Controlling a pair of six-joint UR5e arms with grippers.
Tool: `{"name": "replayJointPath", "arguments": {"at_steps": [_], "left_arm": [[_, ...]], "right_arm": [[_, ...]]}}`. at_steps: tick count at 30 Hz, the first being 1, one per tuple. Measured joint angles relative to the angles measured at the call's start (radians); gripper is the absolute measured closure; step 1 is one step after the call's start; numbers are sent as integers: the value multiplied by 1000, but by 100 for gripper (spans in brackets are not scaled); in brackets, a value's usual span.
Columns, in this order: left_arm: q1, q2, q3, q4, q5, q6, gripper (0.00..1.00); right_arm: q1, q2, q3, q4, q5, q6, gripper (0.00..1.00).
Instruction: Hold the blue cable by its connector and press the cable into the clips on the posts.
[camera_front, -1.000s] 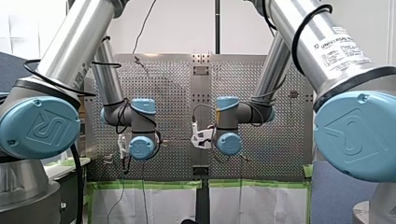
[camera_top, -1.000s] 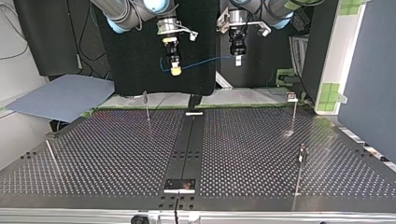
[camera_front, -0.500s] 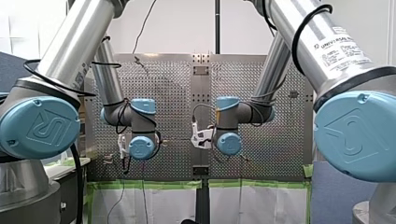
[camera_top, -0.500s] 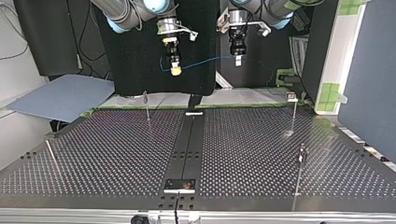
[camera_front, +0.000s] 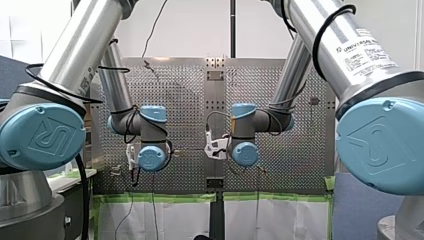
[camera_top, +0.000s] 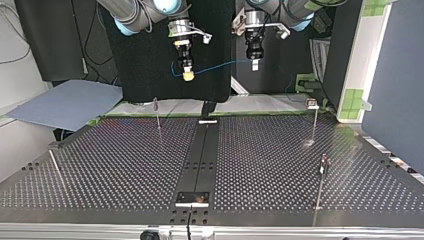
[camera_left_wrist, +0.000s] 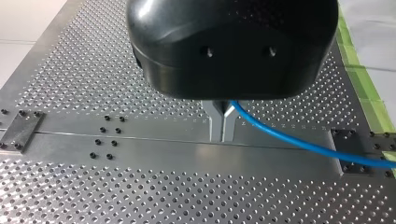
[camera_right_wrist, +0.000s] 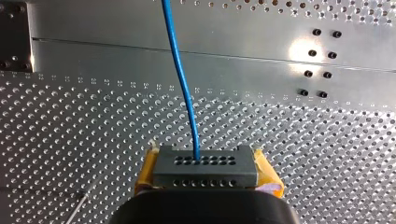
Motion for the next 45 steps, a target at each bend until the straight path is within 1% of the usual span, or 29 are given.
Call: {"name": "replayJointPath", "arguments": {"at_steps": [14, 18, 25, 30, 38, 40, 45], "left_arm": [[0, 0, 0, 0, 1, 3, 100], [0, 0, 0, 0, 1, 4, 100], [0, 0, 0, 0, 2, 5, 100], [0, 0, 0, 0, 2, 5, 100], [0, 0, 0, 0, 2, 5, 100], [-1, 5, -5, -5, 7, 10, 100], [-1, 44, -43, -33, 36, 46, 100]], "right_arm": [[2, 1, -1, 3, 0, -2, 100], [14, 24, -1, 11, 1, -5, 100], [18, 73, -1, 14, 2, -6, 100], [18, 82, -2, 14, 2, -6, 100], [18, 83, -2, 14, 2, -6, 100], [18, 83, -2, 14, 2, -6, 100], [18, 83, -2, 14, 2, -6, 100]]}}
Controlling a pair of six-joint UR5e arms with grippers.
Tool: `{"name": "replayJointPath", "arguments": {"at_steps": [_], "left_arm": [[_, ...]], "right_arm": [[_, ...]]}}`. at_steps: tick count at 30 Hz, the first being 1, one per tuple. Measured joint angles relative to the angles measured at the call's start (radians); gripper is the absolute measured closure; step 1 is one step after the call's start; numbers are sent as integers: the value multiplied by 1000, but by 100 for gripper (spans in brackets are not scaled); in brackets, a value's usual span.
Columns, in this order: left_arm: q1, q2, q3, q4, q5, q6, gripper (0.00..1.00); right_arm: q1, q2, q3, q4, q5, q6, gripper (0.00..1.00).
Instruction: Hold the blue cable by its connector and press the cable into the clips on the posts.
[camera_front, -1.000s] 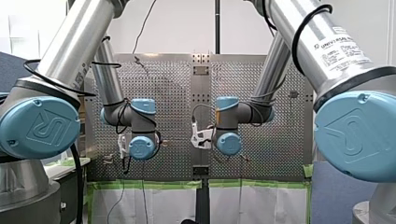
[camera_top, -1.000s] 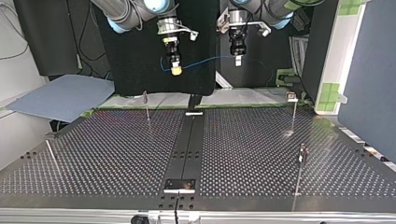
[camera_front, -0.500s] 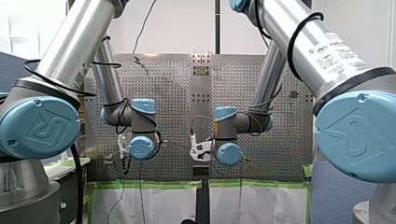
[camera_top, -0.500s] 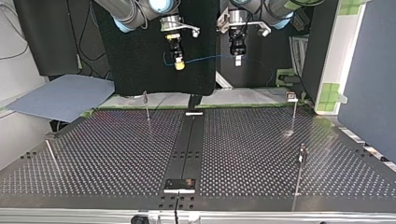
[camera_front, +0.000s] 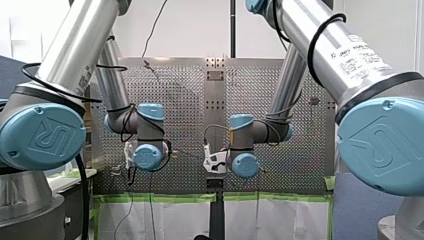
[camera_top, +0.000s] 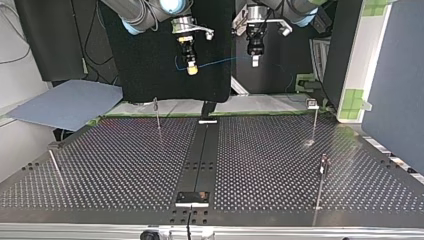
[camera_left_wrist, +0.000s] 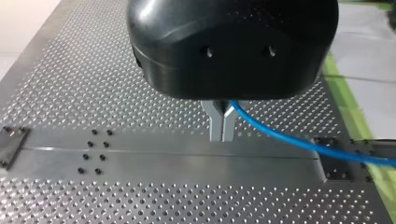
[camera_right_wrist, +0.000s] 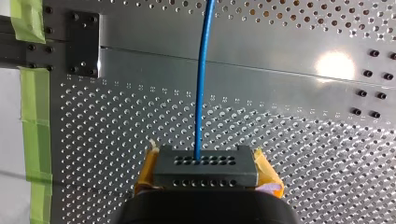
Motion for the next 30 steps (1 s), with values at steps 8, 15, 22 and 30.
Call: {"name": "replayJointPath", "arguments": {"at_steps": [8, 15, 22, 30], "left_arm": [[0, 70, -22, -7, 8, 15, 100], [0, 85, -22, -7, 8, 16, 100], [0, 89, -21, -10, 6, 17, 100], [2, 109, -18, -26, -18, 16, 100]], "right_arm": [[0, 0, 0, 0, 0, 0, 100], [0, 0, 0, 0, 0, 0, 100], [0, 5, -13, 12, 13, 12, 100], [11, -45, -56, 73, 8, 73, 100]]}}
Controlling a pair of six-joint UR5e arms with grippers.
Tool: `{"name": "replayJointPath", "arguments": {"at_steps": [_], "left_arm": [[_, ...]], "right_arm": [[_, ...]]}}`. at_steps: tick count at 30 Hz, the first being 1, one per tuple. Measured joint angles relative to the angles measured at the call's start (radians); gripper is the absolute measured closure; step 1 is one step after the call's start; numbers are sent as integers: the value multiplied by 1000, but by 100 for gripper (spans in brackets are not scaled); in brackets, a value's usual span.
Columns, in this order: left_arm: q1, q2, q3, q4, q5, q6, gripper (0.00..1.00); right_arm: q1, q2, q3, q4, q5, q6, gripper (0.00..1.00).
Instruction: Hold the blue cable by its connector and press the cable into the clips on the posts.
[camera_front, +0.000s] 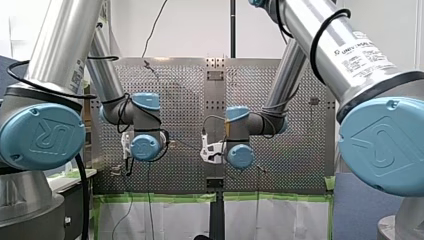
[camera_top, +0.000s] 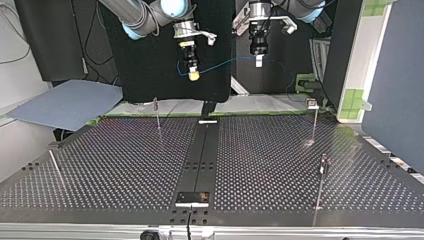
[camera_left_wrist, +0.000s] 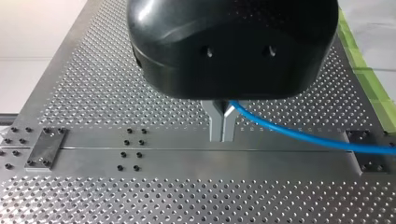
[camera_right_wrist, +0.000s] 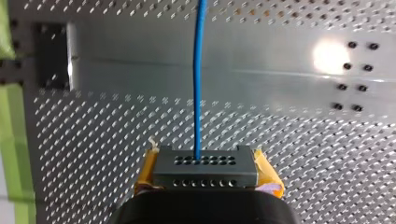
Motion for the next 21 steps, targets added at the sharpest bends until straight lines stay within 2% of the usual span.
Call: {"name": "replayJointPath", "arguments": {"at_steps": [6, 10, 15, 21], "left_arm": [[0, -13, 26, -11, -2, 0, 100], [-2, -12, 54, -35, -5, 0, 100], [-3, 1, 91, -75, -5, -5, 100], [-3, 25, 110, -119, -4, -21, 100]], "right_arm": [[-2, -54, -3, 54, -44, 54, 100], [-6, -87, -5, 87, -52, 85, 100], [-12, -130, -9, 131, -54, 103, 100], [-20, -185, -16, 185, -58, 108, 100]]}}
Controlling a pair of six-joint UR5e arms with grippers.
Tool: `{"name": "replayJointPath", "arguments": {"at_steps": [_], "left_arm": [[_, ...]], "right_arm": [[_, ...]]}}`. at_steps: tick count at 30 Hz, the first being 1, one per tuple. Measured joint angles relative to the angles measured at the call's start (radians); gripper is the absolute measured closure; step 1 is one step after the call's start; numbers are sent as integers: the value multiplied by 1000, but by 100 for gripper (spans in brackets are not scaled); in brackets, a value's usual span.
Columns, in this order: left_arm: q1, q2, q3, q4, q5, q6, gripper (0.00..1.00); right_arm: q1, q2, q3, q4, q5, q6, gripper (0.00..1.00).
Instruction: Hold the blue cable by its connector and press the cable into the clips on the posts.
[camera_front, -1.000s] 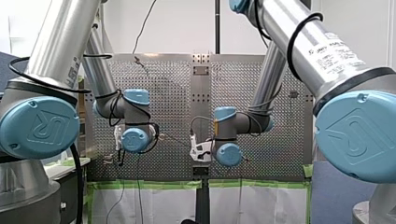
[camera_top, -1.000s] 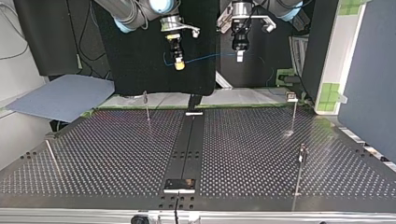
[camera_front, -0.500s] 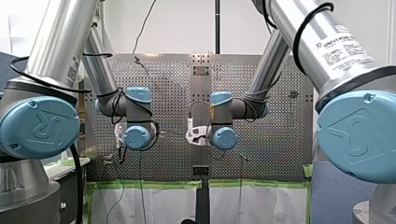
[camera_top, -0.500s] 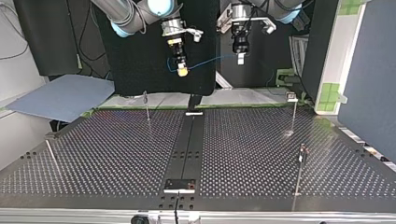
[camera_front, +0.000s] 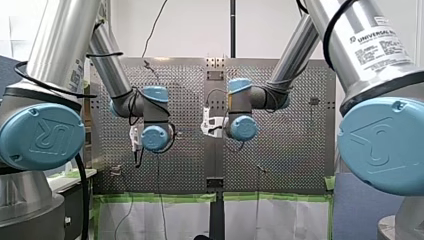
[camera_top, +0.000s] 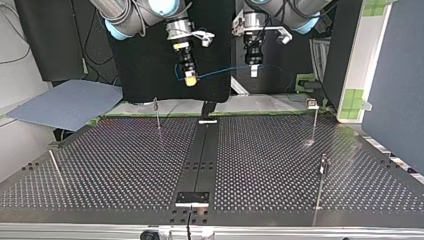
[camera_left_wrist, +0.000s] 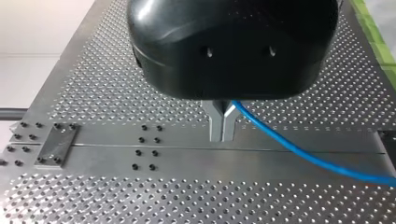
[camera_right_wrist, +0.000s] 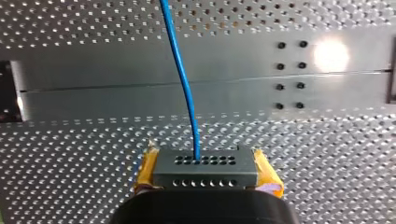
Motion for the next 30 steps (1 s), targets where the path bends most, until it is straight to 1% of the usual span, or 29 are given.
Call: {"name": "replayJointPath", "arguments": {"at_steps": [4, 10, 14, 18, 20, 24, 27, 30], "left_arm": [[0, 28, 19, -31, -1, -11, 100], [8, 75, 33, -78, -12, -43, 100], [15, 109, 42, -112, -35, -74, 100], [18, 142, 44, -146, -62, -107, 100], [22, 160, 45, -164, -75, -124, 100], [36, 195, 54, -199, -89, -154, 100], [49, 223, 70, -227, -102, -161, 100], [64, 247, 91, -251, -106, -160, 100]], "right_arm": [[-7, -37, -8, 19, -3, 1, 100], [-19, -86, -23, 38, -6, 6, 100], [-26, -122, -40, 54, -15, 9, 100], [-32, -152, -66, 80, -29, 13, 100], [-35, -157, -76, 93, -34, 14, 100], [-42, -162, -92, 120, -56, 15, 100], [-47, -162, -97, 128, -74, 16, 100], [-52, -162, -102, 130, -83, 17, 100]]}}
